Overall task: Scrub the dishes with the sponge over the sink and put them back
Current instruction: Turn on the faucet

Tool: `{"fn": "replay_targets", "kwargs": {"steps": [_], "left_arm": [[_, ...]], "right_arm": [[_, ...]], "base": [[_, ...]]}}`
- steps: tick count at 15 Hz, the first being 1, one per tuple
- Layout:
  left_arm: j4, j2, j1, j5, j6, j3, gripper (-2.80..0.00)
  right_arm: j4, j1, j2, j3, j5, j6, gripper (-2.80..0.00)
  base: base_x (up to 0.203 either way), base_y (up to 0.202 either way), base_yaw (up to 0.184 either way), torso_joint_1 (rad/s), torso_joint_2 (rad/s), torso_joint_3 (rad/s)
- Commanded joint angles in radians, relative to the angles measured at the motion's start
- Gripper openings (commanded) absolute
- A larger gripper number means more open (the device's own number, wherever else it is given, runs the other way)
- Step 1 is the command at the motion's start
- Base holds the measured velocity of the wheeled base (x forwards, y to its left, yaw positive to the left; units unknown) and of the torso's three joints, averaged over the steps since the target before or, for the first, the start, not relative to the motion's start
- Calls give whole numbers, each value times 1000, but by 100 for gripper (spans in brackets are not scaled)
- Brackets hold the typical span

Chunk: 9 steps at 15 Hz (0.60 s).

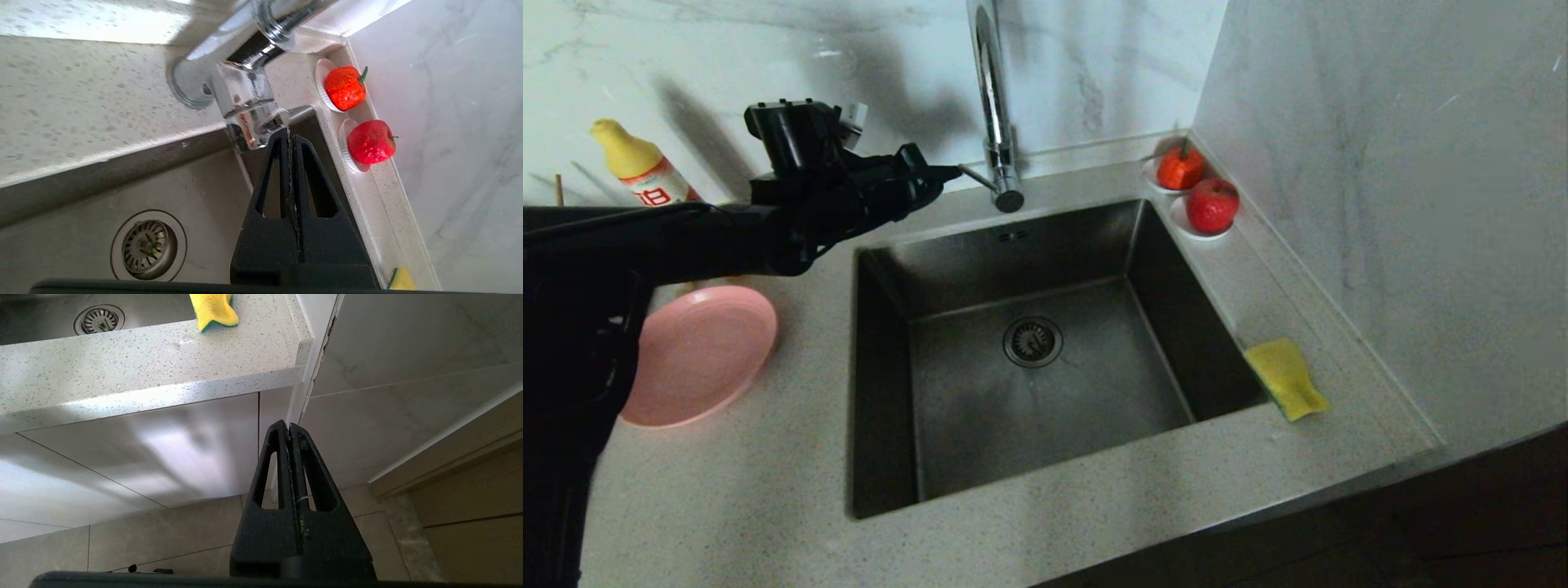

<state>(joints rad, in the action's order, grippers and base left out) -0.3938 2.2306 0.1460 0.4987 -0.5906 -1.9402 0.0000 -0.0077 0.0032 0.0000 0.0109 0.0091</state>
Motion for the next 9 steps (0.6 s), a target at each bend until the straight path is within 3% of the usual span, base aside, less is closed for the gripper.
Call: {"fn": "replay_targets", "kwargs": {"steps": [1, 9], "left_arm": [[-2, -5, 4, 3, -3, 0, -280], [0, 15, 11, 1, -1, 1, -280]], "right_arm": [[0, 0, 0, 0, 0, 0, -280], [0, 0, 0, 0, 0, 0, -280]], "base": [[0, 0, 0, 0, 0, 0], [0, 0, 0, 0, 0, 0]]}}
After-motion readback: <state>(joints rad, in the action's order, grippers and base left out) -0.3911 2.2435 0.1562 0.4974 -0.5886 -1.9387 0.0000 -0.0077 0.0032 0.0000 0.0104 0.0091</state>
